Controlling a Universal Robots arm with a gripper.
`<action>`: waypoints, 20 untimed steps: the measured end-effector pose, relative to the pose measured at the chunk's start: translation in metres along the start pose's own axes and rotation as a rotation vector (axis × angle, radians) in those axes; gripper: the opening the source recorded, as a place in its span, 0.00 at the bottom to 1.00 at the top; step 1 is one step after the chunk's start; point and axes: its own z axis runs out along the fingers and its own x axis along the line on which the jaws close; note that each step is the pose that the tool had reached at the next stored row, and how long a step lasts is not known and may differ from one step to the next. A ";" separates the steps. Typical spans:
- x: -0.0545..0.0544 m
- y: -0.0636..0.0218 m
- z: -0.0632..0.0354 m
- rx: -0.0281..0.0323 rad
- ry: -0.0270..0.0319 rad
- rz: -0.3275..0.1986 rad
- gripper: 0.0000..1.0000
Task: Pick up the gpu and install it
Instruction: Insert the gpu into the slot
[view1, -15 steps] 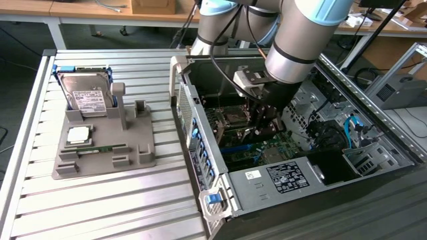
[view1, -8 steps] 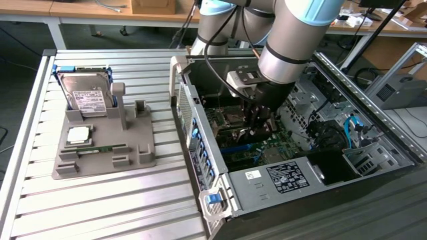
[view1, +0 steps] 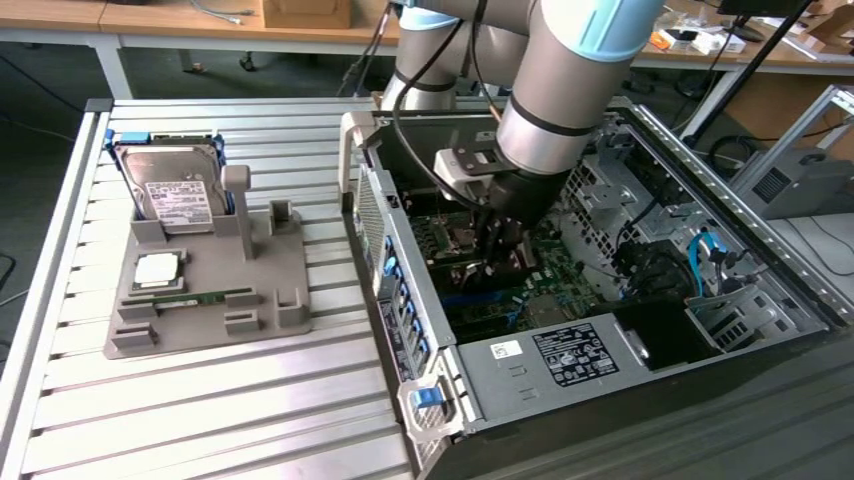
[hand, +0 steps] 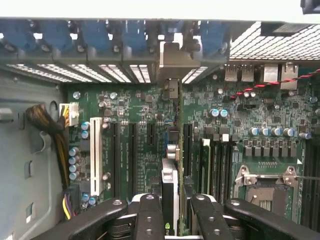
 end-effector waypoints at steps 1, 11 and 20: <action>0.000 0.0047 0.0006 0.0001 0.0001 0.001 0.27; 0.000 0.0056 0.0042 0.0000 0.0002 0.001 0.27; 0.000 0.0058 0.0017 0.0046 -0.0002 0.006 0.27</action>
